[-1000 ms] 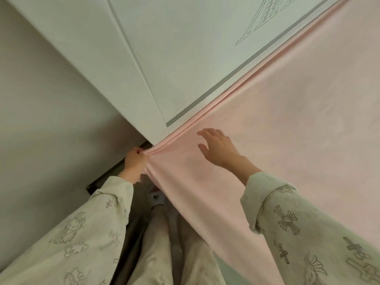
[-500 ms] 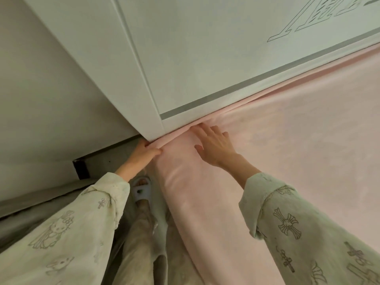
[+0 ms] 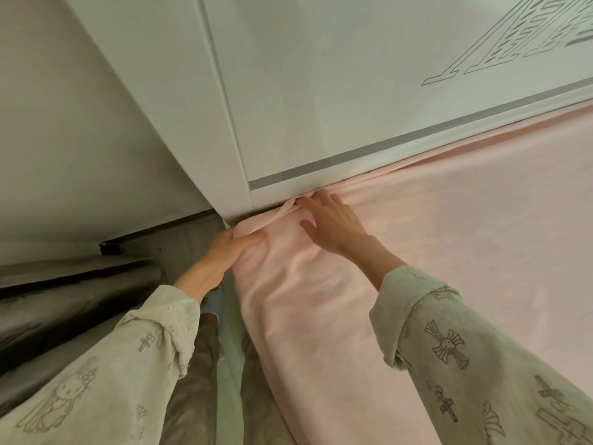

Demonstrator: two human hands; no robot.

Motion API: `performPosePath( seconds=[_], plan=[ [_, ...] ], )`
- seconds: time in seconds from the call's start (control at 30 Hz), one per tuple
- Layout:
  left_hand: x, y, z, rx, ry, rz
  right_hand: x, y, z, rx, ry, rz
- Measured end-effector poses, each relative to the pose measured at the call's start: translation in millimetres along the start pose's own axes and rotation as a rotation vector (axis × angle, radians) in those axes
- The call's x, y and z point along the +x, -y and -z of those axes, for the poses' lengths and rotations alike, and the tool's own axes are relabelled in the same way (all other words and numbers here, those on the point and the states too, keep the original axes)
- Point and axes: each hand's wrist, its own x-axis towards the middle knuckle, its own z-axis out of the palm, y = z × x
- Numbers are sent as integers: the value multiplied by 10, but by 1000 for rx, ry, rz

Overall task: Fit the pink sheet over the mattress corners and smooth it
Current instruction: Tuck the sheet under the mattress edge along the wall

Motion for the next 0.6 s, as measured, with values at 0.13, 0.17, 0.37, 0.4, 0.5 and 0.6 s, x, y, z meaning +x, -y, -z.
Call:
performPosePath(
  seconds=[0.13,0.17,0.37,0.4,0.5,0.6],
  plan=[
    [-192,-108,29,44,66,-48,-56,39,139,-133,-35,31],
    [-234,-149,37,66,90,-61,-85,38,183,-159,-33,38],
    [-484,-307,62,229,248,-79,-289,-40,439,-204,115,70],
    [-514,-307,55,242,255,-88,-311,-49,473,-217,146,82],
    [-568,-288,37,289,222,-105,-361,-61,554,-251,234,89],
    [-585,-249,30,348,145,-153,-390,-52,582,-276,285,88]
  ],
)
